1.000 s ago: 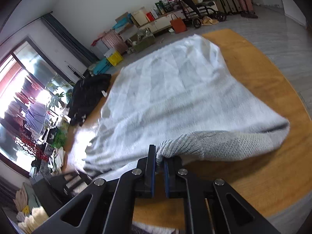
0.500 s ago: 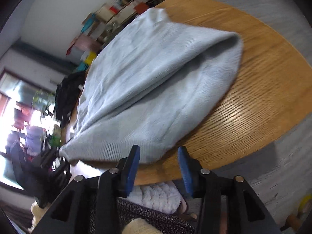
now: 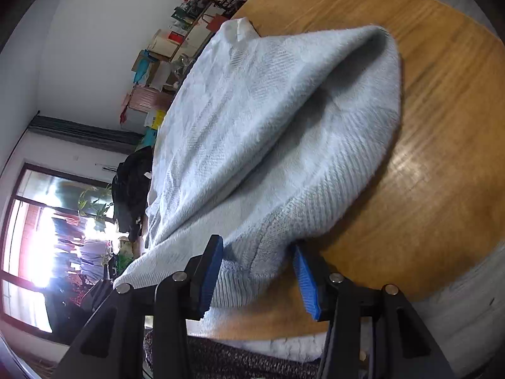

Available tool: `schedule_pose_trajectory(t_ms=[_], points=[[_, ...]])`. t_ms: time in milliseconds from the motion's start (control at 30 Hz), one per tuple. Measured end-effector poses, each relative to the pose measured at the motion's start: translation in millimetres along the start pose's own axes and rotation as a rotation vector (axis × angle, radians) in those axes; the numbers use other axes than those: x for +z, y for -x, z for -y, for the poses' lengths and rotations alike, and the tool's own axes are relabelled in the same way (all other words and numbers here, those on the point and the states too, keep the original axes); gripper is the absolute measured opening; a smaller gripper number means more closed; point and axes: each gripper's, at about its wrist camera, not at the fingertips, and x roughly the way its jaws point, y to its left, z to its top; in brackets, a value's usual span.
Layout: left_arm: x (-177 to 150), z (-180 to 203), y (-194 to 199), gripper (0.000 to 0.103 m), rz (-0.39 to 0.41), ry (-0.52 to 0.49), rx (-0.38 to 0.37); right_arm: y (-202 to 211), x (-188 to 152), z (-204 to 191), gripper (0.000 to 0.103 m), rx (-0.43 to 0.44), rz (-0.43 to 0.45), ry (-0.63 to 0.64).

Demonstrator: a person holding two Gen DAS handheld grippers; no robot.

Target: Fold clothes

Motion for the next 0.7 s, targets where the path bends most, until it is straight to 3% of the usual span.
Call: schedule_pose_trajectory(t_ms=[67, 133, 200, 333, 700], points=[[-0.3, 0.7, -0.7, 0.009, -0.009, -0.002, -0.001, -3.0, 3.7, -2.8, 0.047, 0.006, 0.011, 0.000], [-2.0, 1.7, 1.5, 0.009, -0.015, 0.009, -0.022, -3.0, 6.4, -4.7, 0.025, 0.013, 0.039, 0.006], [-5.0, 4.5, 3.8, 0.009, -0.028, 0.016, -0.052, 3.0, 7.2, -9.3, 0.012, 0.027, 0.095, 0.023], [-16.1, 25.7, 1.8, 0.009, -0.082, -0.069, -0.068, 33.2, -5.8, -26.2, 0.010, 0.006, 0.179, 0.126], [-34.0, 58.4, 12.7, 0.009, -0.146, -0.162, -0.157, 50.4, -43.5, -19.0, 0.007, -0.028, 0.165, 0.163]])
